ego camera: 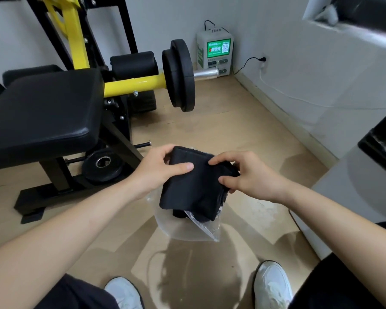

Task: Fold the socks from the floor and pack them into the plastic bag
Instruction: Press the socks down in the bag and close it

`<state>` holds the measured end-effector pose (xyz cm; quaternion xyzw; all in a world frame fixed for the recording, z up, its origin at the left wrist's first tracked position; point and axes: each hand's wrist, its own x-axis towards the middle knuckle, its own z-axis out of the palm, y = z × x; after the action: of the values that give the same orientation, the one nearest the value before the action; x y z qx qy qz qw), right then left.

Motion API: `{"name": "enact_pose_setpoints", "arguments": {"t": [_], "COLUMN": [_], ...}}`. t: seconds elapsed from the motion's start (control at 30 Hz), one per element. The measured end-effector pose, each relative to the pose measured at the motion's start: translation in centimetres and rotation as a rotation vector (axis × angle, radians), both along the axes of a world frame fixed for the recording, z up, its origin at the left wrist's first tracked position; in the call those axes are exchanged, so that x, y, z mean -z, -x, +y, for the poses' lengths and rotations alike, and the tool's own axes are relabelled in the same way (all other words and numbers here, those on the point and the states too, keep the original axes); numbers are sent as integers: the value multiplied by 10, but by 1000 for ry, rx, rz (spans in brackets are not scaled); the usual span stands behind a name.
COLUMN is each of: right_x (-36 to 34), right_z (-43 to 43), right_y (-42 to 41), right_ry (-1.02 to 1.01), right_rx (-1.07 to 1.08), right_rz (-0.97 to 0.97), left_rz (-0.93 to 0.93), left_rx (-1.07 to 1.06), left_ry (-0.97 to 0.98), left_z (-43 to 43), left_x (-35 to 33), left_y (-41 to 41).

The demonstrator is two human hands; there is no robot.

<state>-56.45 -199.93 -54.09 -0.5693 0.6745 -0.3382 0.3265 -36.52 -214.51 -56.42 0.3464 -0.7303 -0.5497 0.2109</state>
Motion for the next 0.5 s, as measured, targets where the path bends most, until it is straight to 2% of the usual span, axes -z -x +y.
{"name": "enact_pose_setpoints", "arguments": {"t": [0.1,0.2,0.33,0.5], "right_x": [-3,-2,-1,-8], "right_z": [-1,-4,-6,-6], "right_y": [1,4,4,-1], "right_ry": [-5,-12,-46,-102], "right_rx": [114,200,279,279], "right_rz": [-150,-184,-366,-650], "left_rz": [-72,-21,-21,-6], "left_rx": [43,-22,-5,95], "left_ry": [-22,16,252,432], "left_z": [0,4,15,41], "left_x": [9,9,1,2], "left_y": [-3,-1,4,8]}}
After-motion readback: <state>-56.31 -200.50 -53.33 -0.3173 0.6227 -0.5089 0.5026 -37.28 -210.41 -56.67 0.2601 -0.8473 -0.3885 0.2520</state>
